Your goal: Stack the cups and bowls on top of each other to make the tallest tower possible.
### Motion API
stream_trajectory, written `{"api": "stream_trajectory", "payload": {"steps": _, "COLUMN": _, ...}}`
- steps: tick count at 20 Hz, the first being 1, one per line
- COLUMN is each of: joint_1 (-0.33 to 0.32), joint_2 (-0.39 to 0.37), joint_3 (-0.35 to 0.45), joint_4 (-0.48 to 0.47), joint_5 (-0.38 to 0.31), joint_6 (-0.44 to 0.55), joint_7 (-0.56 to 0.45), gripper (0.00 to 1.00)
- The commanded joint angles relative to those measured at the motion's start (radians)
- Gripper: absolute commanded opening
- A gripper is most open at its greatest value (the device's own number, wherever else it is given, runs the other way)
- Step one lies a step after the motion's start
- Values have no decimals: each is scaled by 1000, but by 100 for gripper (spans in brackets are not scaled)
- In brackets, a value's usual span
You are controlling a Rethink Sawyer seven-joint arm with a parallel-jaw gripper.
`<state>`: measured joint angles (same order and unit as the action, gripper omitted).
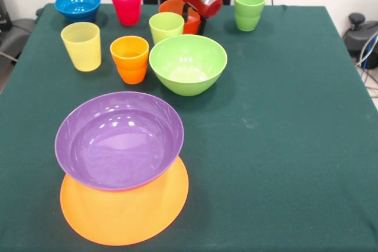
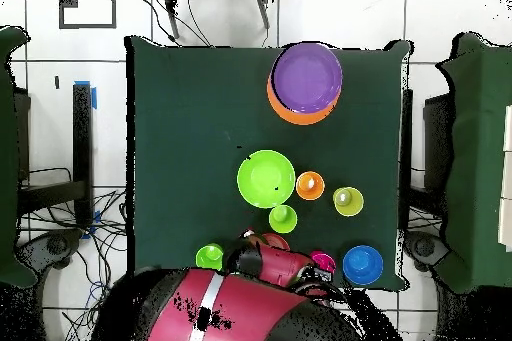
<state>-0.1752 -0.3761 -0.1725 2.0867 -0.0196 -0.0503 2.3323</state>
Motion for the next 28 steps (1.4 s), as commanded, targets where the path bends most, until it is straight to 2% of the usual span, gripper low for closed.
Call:
{"api": "stream_trajectory", "payload": {"steps": 1, "joint_1": -13, "joint_2": 58, "joint_3": 106, "joint_4": -44, "joint_5": -37, "joint_6": -54, "joint_7": 85, "gripper": 100}}
{"api": "stream_trajectory", "payload": {"steps": 9, "joint_1": -1, "joint_2": 79, "joint_3": 109, "joint_4": -52, "joint_5": -35, "joint_6": -52, "joint_7": 86, "gripper": 100}}
{"api": "stream_trajectory", "payload": {"steps": 10, "joint_1": -1, "joint_2": 78, "joint_3": 109, "joint_4": -54, "joint_5": -39, "joint_6": -57, "joint_7": 83, "gripper": 0}}
{"api": "stream_trajectory", "payload": {"steps": 18, "joint_1": -7, "joint_2": 60, "joint_3": 113, "joint_4": -61, "joint_5": -54, "joint_6": -18, "joint_7": 54, "gripper": 0}}
{"api": "stream_trajectory", "payload": {"steps": 23, "joint_1": -42, "joint_2": -11, "joint_3": 142, "joint_4": -18, "joint_5": -29, "joint_6": 73, "joint_7": 63, "gripper": 0}}
{"api": "stream_trajectory", "payload": {"steps": 28, "joint_1": -36, "joint_2": -100, "joint_3": 139, "joint_4": -2, "joint_5": -11, "joint_6": 173, "joint_7": 54, "gripper": 0}}
